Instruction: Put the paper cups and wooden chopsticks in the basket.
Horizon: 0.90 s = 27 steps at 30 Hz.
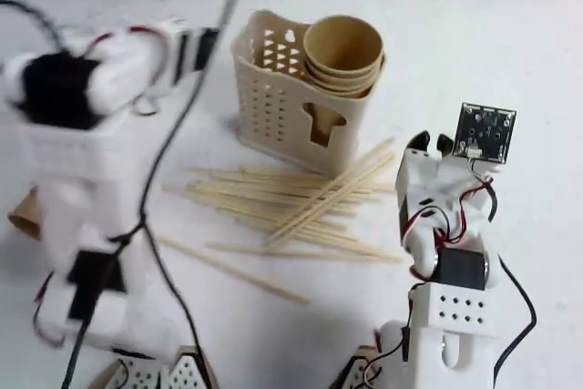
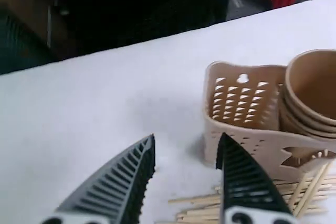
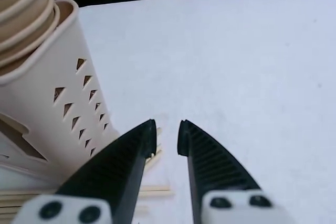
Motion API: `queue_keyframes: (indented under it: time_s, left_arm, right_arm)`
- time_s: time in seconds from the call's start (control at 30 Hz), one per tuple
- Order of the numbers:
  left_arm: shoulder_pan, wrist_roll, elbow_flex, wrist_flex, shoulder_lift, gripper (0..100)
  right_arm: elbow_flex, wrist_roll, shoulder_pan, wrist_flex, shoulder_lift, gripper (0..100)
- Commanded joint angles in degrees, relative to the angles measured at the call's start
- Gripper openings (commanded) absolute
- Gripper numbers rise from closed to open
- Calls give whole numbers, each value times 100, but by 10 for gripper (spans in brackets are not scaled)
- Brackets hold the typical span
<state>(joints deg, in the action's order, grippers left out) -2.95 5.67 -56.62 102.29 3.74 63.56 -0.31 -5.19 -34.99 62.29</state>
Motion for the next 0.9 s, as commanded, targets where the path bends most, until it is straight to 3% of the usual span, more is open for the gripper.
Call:
queue_keyframes:
  time_s: [0.0, 0.17, 0.4, 0.5, 0.7, 0.87]
  left_arm:
    - [831, -237, 1591, 9, -1552, 212]
    - [1974, -440, 3604, 0, -2818, 224]
    - [3820, -431, 5609, -9, -3679, 338]
    - [4488, -18, 6259, -9, -3767, 349]
    - [5059, 932, 7807, -580, -3776, 347]
    - [5253, 1064, 8976, -1670, -3767, 347]
  right_arm:
    - [-44, -9, 57, 119, 127, 80]
    - [-44, -9, 57, 119, 127, 80]
    - [-44, -9, 57, 119, 127, 80]
    - [-44, -9, 57, 119, 127, 80]
    - [-44, -9, 57, 119, 127, 80]
    - [-35, 167, 57, 119, 127, 80]
